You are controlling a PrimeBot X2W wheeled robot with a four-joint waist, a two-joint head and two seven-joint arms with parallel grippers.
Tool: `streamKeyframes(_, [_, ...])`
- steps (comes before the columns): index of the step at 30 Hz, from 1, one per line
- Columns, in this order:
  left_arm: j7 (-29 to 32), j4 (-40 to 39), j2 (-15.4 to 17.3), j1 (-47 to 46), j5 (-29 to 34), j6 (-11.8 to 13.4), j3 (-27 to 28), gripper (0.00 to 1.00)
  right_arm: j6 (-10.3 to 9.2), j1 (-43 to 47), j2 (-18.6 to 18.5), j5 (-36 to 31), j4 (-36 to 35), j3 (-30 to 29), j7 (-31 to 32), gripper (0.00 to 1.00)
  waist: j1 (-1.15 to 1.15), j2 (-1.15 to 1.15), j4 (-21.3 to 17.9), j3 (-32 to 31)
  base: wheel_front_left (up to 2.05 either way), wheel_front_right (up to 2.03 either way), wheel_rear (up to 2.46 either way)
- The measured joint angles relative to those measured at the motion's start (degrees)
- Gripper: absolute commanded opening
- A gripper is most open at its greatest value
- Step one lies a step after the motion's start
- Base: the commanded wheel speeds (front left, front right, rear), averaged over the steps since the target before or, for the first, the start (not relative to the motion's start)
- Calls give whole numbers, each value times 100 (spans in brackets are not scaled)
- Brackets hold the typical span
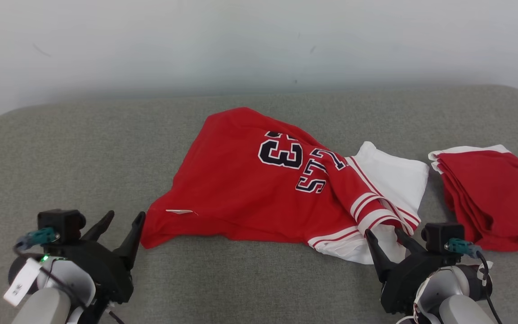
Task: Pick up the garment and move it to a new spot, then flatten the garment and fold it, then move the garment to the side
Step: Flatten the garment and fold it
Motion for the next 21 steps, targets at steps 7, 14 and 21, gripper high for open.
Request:
streamKeyframes(7, [517, 739, -193, -597, 2, -97, -238, 100, -85, -146, -90, -87, 71, -7, 193, 100, 0, 0, -101, 249, 0, 0, 0])
streamKeyframes(14, [739, 1288, -411, -1113, 1, -100, -279, 100, -125, -475, -97, -99, 191, 70, 378, 100, 0, 0, -167, 499, 0, 0, 0])
streamKeyframes(21, [832, 1757, -655, -1341, 1, -222, -450, 100, -100, -538, -115, -116, 350, 129, 508, 88, 0, 0, -104, 621, 0, 0, 0])
